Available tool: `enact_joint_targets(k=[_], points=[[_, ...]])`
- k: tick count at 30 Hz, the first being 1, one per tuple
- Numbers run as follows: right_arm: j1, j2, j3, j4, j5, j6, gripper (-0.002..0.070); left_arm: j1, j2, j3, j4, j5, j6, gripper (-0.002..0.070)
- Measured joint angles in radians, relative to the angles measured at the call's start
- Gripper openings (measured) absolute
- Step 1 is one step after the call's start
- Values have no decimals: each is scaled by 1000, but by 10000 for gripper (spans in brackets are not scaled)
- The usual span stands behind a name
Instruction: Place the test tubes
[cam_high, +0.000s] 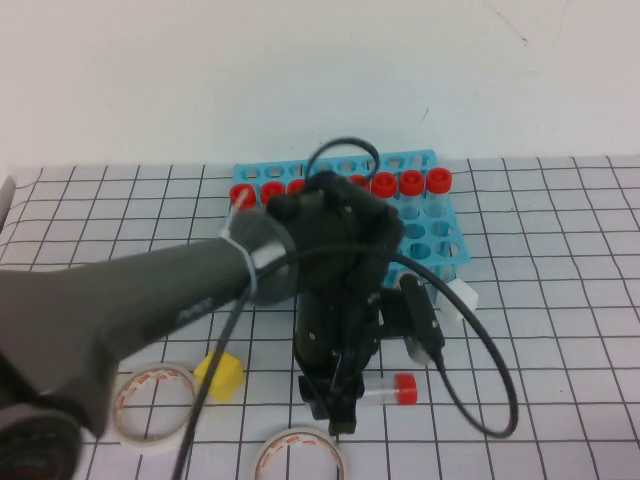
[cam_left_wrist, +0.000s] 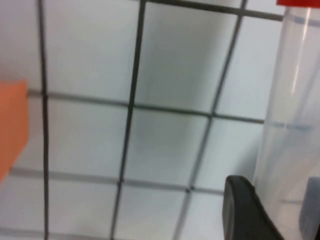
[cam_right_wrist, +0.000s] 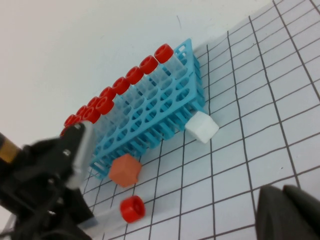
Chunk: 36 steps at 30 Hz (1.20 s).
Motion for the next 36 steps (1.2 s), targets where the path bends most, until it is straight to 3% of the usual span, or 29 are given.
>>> enact_joint_targets(k=[5, 11, 15, 16, 20, 27, 31, 36], points=[[0, 0, 0, 14, 0, -19, -1, 40, -141, 39, -95, 4, -65, 211], [0, 0, 0, 27, 0, -23, -1, 155, -449, 321, -268, -130, -80, 211], [0, 0, 0, 42, 0, -25, -1, 184, -686, 550, -391, -344, -58, 211], [0, 0, 0, 71, 0, -50, -1, 184, -789, 646, -475, -482, -47, 211], [0, 0, 0, 232, 37, -220, -1, 184, -950, 793, -622, -736, -28, 211], [0, 0, 0, 597, 134, -599, -1, 184, -972, 842, -700, -787, -26, 211], [0, 0, -33, 637, 184, -687, -1, 184, -967, 842, -847, -843, 14, 211], [0, 0, -134, 656, 180, -780, -1, 184, -967, 842, -1097, -886, 212, 211]])
